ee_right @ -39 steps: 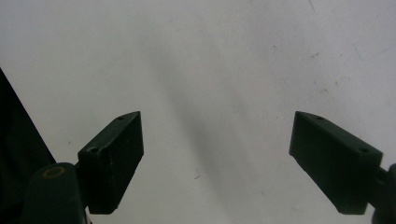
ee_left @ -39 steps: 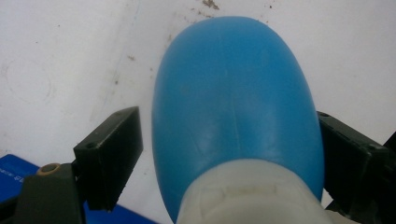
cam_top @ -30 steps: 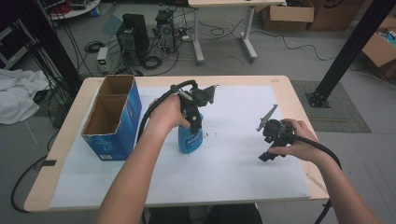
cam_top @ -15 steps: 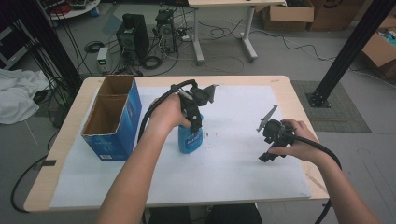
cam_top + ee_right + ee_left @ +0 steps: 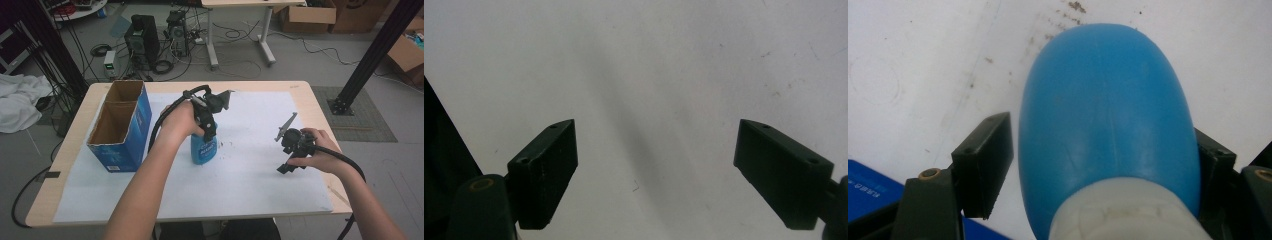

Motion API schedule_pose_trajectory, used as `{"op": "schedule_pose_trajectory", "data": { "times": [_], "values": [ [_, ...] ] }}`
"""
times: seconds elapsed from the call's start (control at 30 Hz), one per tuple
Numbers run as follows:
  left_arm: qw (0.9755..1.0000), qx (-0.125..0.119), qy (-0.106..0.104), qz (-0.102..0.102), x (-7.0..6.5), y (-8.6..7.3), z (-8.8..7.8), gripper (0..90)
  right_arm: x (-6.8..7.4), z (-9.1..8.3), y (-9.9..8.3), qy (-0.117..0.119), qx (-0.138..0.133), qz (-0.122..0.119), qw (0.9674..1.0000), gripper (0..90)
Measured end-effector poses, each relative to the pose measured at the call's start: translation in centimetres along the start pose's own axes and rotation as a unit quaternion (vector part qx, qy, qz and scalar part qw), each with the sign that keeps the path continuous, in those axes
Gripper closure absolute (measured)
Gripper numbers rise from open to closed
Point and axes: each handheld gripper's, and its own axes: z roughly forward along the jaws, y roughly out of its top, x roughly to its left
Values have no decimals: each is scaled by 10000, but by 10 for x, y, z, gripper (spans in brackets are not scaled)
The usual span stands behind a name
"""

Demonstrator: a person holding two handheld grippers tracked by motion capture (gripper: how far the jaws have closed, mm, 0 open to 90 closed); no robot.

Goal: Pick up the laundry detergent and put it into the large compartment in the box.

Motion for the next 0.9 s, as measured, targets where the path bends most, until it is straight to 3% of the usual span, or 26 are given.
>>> {"op": "schedule_pose_trajectory", "data": {
  "times": [0.9],
  "values": [
    [9999, -25, -115, -90, -2, 1, 0, 364, 0, 0, -1, 7, -34, 0, 10000, 175]
  ]
}}
